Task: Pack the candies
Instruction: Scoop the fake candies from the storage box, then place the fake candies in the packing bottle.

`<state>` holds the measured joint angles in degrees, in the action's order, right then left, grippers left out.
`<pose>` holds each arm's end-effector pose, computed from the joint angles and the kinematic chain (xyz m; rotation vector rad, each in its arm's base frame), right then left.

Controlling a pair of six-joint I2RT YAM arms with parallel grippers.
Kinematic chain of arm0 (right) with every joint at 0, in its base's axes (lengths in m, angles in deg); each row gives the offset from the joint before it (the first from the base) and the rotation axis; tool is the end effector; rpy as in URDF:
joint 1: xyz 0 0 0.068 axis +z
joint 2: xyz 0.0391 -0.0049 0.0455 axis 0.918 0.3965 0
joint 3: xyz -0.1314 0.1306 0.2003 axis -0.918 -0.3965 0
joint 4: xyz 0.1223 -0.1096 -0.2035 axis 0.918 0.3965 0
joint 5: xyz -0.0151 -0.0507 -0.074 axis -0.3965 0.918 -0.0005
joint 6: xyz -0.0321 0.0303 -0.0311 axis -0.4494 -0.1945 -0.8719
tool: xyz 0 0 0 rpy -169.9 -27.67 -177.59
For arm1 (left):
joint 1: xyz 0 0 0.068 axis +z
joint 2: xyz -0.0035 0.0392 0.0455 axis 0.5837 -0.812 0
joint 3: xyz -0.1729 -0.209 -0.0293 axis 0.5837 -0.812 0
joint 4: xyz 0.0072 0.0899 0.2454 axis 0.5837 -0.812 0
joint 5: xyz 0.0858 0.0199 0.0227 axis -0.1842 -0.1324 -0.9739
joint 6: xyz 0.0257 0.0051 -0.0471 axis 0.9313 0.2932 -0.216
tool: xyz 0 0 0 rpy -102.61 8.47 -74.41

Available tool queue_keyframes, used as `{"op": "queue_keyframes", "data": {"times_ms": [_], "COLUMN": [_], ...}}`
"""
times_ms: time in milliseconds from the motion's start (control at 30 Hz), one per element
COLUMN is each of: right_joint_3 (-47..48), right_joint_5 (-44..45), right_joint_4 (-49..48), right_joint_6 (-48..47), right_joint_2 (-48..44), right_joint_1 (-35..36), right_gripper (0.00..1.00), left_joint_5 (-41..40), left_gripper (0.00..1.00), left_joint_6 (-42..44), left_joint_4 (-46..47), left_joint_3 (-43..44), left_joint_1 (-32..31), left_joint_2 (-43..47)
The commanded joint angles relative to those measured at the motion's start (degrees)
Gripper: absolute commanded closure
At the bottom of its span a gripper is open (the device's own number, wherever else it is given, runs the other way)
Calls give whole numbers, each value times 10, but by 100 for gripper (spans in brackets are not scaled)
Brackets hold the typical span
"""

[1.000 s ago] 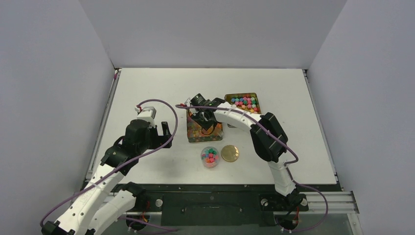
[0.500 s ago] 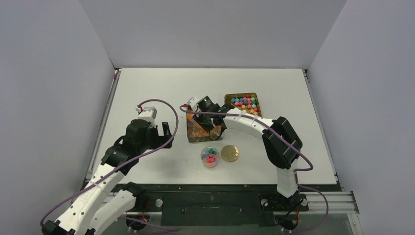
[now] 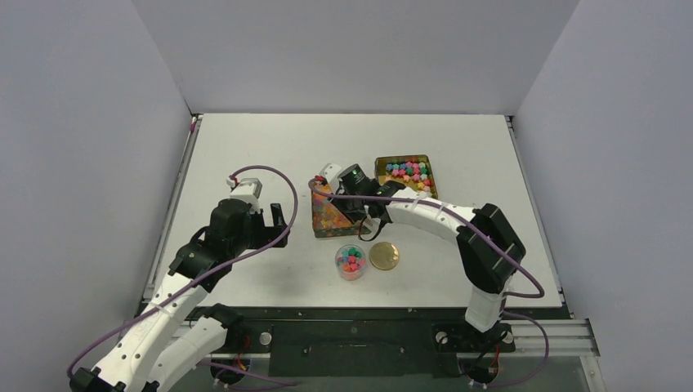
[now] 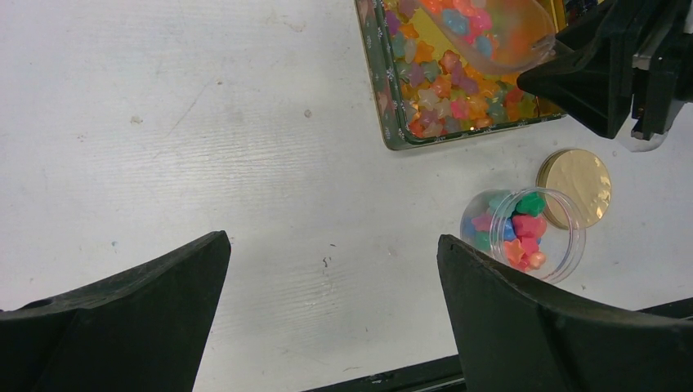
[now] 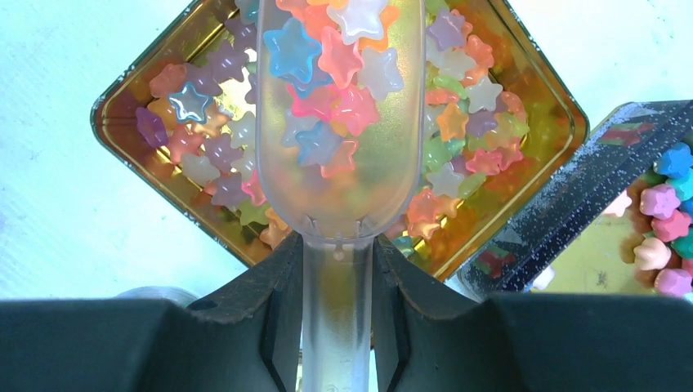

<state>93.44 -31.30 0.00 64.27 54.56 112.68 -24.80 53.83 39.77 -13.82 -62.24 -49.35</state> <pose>0.2741 0.2860 0.2196 -1.1317 2.2200 0.3327 0.1452 -0.0677 0.2872 -0.0083 2.2248 -0.3498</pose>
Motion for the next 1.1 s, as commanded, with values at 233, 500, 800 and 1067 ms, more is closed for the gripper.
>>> {"op": "queue_keyframes", "data": {"times_ms": [233,500,800,1067], "right_joint_3": [-93,-165,-191,-178], "right_joint_5": [4,9,64,120], "right_joint_4": [-74,-74,-7,85], "right_joint_6": [1,13,32,78], "right_joint_2": [-135,-241,-340,-404], "right_joint_1": [-4,5,56,116], "right_gripper": [100,100,100,100], "left_joint_5": [8,13,18,26], "left_gripper": [4,4,4,4], "left_joint_6": [5,6,7,7], "left_joint_4": [20,21,24,28], "left_joint_3": [6,6,4,1], "left_joint_1": [3,3,3,3], "left_joint_2": [4,3,10,19]}}
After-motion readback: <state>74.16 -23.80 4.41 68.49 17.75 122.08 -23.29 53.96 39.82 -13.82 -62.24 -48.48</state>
